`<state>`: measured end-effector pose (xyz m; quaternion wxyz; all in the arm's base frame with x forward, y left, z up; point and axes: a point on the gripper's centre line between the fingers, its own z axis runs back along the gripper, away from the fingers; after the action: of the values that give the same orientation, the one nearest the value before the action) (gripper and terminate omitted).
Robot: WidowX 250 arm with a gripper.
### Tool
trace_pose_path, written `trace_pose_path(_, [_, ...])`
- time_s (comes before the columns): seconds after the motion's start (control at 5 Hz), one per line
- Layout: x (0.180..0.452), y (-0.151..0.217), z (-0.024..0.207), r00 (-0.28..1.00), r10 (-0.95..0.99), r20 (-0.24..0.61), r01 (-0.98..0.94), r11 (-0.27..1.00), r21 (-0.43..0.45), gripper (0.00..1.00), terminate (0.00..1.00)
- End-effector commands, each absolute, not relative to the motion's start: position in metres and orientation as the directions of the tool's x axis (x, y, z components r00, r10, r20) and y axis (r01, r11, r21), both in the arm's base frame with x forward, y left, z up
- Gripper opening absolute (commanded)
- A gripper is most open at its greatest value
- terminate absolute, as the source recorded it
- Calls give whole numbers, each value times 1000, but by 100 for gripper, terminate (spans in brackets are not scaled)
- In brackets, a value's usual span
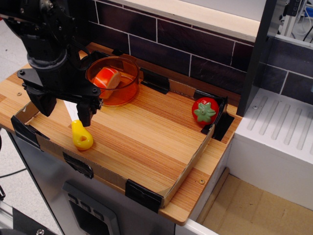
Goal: Take sushi out of pot
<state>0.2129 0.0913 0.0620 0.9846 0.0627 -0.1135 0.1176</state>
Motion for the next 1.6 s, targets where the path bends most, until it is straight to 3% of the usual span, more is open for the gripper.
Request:
trace_pose_path(0.0, [213,91,62,947,217,238,-246,965,97,100,0])
trace_pose_path(0.2, [222,84,80,954,232,188,-252,964,87,100,0])
trace_pose_path(0.8, [265,91,146,934,322,155,-311,946,-91,100,0])
trace_pose_path(1.0, [289,101,152,925,370,88,-359,926,-121,100,0])
trace_pose_path(1.4, [316,115,131,913,400,80,-393,915,-87,100,0])
